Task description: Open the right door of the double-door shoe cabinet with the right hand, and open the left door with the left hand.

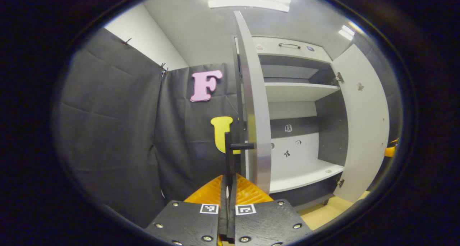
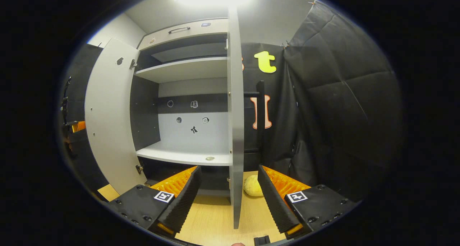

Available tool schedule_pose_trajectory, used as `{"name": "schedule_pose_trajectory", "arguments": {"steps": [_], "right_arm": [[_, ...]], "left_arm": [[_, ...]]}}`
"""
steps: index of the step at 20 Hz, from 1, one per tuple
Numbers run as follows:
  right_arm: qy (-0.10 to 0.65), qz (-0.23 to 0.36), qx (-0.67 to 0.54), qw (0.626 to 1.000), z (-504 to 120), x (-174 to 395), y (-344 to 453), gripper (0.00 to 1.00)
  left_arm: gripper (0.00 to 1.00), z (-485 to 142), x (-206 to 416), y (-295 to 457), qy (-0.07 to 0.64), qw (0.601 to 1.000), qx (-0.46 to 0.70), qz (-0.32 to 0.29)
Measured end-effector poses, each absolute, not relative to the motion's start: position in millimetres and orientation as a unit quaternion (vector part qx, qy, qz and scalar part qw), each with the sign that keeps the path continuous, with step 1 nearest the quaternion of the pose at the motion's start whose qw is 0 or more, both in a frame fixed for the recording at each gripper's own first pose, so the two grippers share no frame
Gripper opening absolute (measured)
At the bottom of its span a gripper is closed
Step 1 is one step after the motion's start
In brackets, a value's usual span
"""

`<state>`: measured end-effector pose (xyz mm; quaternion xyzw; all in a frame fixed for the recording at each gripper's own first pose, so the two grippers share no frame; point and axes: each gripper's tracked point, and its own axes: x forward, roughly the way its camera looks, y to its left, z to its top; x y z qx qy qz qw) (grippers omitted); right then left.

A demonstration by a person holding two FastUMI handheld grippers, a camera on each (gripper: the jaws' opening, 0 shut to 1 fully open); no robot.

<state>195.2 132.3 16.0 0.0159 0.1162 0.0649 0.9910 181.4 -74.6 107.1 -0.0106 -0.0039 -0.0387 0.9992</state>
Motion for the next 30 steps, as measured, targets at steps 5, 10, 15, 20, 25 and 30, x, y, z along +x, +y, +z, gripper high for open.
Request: {"name": "schedule_pose_trajectory", "arguments": {"steps": [5,10,15,20,25,30], "right_arm": [[0.114,0.073,0.012,0.991,17,195,133,0.97],[0.106,0.071,0.009,0.992,21,196,130,0.97],[0.097,0.072,0.004,0.993,25,196,129,0.98],[0.085,0.066,0.004,0.994,31,198,126,0.97],[0.079,0.055,0.004,0.995,35,200,120,0.98],[0.07,0.038,-0.009,0.997,38,203,108,0.97]], "left_arm": [[0.02,107,176,-75,0.009,0.999,-0.019,-0.038],[0.06,98,177,-73,0.029,0.999,-0.014,-0.028],[0.58,88,170,-66,0.042,0.999,-0.02,-0.002],[0.94,89,162,-51,0.04,0.999,-0.008,0.026],[0.94,93,160,-46,0.029,0.999,0.0,0.034],[0.94,93,160,-42,0.034,0.999,0.006,0.039]]}}
